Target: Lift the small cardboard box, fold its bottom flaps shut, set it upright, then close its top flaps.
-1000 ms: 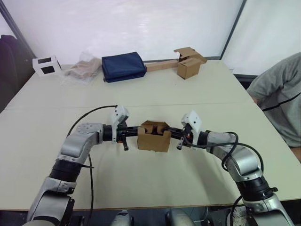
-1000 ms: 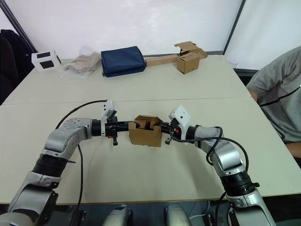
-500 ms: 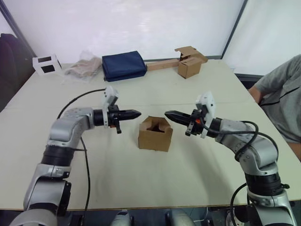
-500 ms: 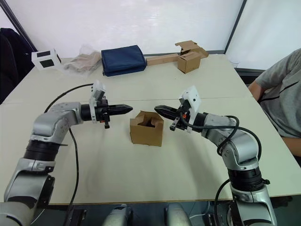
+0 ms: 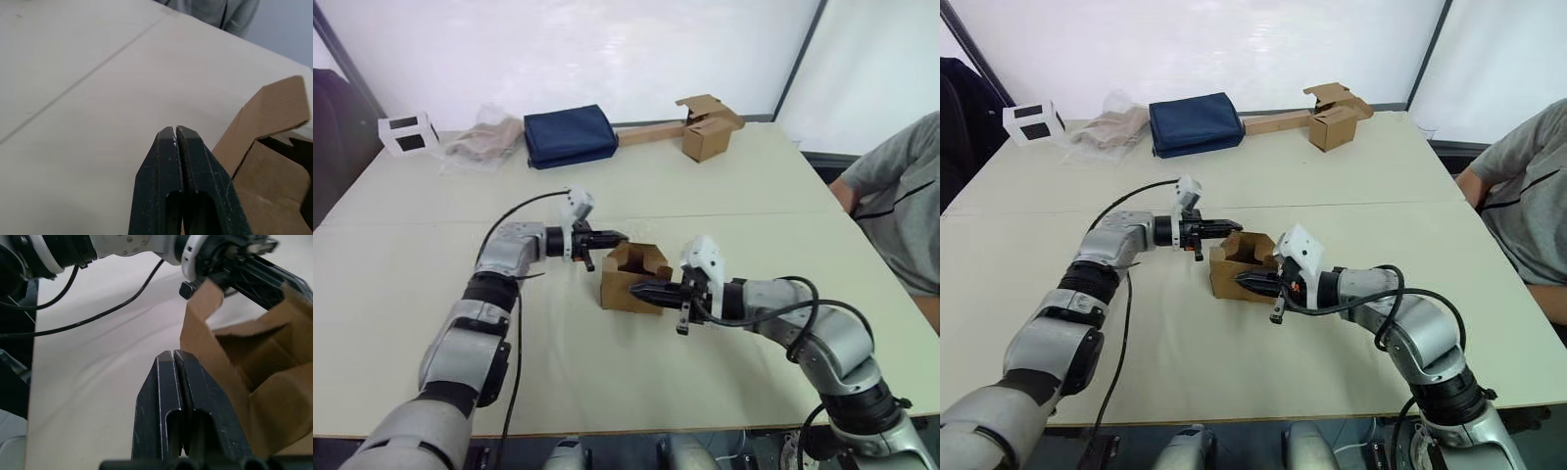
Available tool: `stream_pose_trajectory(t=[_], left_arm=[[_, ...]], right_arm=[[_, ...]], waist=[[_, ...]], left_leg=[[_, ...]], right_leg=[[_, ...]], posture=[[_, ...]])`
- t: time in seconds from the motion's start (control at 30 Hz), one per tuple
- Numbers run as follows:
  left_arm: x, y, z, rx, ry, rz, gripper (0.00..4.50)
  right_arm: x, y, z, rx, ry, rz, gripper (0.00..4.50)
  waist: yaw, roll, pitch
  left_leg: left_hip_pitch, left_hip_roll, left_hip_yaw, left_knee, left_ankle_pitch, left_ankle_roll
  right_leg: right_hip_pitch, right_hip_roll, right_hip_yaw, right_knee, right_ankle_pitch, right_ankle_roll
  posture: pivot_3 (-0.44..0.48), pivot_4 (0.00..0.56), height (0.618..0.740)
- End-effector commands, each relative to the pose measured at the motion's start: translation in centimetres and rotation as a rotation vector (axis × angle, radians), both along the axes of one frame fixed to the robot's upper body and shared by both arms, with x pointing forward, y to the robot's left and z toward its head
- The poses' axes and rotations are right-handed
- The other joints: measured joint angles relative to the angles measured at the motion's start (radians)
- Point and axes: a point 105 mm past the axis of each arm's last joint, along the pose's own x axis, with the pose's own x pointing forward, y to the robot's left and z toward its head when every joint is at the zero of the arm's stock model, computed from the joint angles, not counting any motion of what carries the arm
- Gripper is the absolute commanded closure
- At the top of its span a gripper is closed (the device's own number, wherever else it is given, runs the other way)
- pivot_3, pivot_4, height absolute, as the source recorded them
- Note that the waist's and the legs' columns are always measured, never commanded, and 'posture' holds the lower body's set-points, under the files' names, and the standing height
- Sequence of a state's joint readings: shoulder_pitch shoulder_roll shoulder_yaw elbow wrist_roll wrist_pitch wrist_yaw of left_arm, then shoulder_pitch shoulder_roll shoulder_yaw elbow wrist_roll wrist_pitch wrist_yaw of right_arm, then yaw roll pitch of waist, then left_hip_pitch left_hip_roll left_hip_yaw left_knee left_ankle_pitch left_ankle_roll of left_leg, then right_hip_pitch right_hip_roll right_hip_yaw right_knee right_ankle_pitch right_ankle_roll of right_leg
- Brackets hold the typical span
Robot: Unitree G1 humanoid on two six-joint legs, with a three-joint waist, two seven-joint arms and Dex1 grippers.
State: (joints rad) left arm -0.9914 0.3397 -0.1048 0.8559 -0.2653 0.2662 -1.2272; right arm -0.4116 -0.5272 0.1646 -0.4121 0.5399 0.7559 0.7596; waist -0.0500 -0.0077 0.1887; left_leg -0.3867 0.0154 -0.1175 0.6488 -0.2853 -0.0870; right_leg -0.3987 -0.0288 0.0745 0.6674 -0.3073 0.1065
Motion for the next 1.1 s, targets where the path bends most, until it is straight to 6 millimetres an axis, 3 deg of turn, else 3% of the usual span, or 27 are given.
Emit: stream_pose_trajectory(t=[0.03, 0.6, 0.7, 0.9, 1.1], left_arm=[[-0.1, 0.0, 0.9, 0.003, -0.025, -0.053, 4.44], [-1.1, 1.4, 0.4, 0.023, 0.009, -0.087, 4.44], [-1.4, 2.0, 1.6, 0.003, -0.018, -0.08, 4.44], [-4.4, 3.7, 4.3, 0.011, -0.068, -0.157, 4.44], [-7.5, 3.7, 4.9, 0.03, -0.039, -0.238, 4.44]], right_arm=[[1.1, 0.1, 0.5, 0.013, -0.046, -0.026, 4.5], [2.3, -0.2, -2.9, -0.117, -0.03, -0.055, 4.5], [2.4, -0.1, -1.7, -0.051, -0.035, -0.054, 4.5], [2.5, -0.4, 0.1, 0.005, -0.05, -0.064, 4.5], [2.2, -0.6, 0.1, 0.003, -0.048, -0.061, 4.5]], waist=[[-0.003, 0.0, 0.0], [-0.006, 0.0, 0.0], [-0.008, 0.0, 0.0], [-0.017, 0.0, 0.0], [-0.016, 0.0, 0.0]], left_leg=[[0.0, 0.0, 0.0, 0.0, 0.0, 0.0], [-0.001, 0.0, -0.001, 0.0, 0.0, 0.0], [-0.001, 0.0, -0.001, 0.0, 0.0, 0.0], [-0.001, 0.0, -0.001, 0.0, 0.0, 0.0], [-0.001, 0.0, -0.001, 0.0, 0.0, 0.0]], right_leg=[[0.0, 0.0, 0.0, 0.0, 0.0, 0.0], [0.0, 0.0, 0.0, 0.0, 0.0, 0.0], [0.0, 0.0, 0.0, 0.0, 0.0, 0.0], [0.0, 0.0, 0.0, 0.0, 0.0, 0.0], [0.0, -0.001, 0.0, 0.0, 0.0, 0.0]], posture=[[0.0, 0.15, 0.74], [0.0, 0.15, 0.74], [0.0, 0.15, 0.74], [0.0, 0.15, 0.74], [0.0, 0.15, 0.74]])
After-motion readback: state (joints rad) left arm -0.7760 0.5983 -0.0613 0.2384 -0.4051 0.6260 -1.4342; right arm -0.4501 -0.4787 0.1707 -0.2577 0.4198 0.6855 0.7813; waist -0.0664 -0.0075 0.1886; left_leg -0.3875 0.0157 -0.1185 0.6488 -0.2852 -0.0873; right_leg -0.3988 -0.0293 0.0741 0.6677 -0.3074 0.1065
